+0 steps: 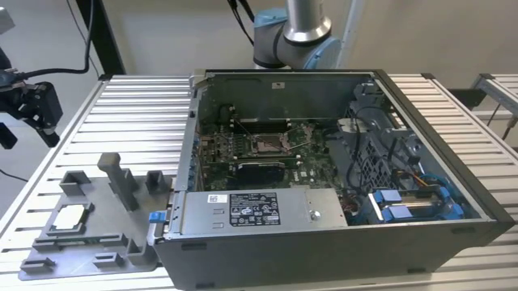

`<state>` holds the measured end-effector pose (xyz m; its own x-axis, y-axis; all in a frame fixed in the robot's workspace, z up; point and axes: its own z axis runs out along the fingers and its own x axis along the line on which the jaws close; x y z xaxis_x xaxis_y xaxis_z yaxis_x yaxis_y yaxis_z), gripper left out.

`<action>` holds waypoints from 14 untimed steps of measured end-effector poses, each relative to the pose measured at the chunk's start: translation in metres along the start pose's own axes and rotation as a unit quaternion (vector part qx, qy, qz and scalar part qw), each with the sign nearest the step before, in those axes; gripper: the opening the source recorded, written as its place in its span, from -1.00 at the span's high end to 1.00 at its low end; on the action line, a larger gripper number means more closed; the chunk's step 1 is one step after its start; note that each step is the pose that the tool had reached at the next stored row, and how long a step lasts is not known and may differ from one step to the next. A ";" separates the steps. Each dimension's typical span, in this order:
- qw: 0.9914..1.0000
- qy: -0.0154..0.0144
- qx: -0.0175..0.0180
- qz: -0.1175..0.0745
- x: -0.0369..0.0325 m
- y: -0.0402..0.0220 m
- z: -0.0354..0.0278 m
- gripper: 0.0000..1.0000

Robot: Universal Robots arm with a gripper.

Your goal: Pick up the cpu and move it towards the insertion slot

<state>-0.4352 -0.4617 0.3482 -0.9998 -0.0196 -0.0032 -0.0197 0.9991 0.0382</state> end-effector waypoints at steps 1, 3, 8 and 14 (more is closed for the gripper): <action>1.000 0.000 0.000 0.000 0.0000 0.0000 0.0005 -1.00; 1.000 0.000 0.000 0.000 0.0000 0.0002 0.0016 -1.00; 1.000 0.000 0.000 0.000 0.0000 0.0005 0.0048 -1.00; 1.000 0.000 0.000 0.000 0.0000 0.0007 0.0097 -1.00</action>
<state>-0.4352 -0.4606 0.3385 -0.9998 -0.0197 -0.0036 -0.0198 0.9991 0.0381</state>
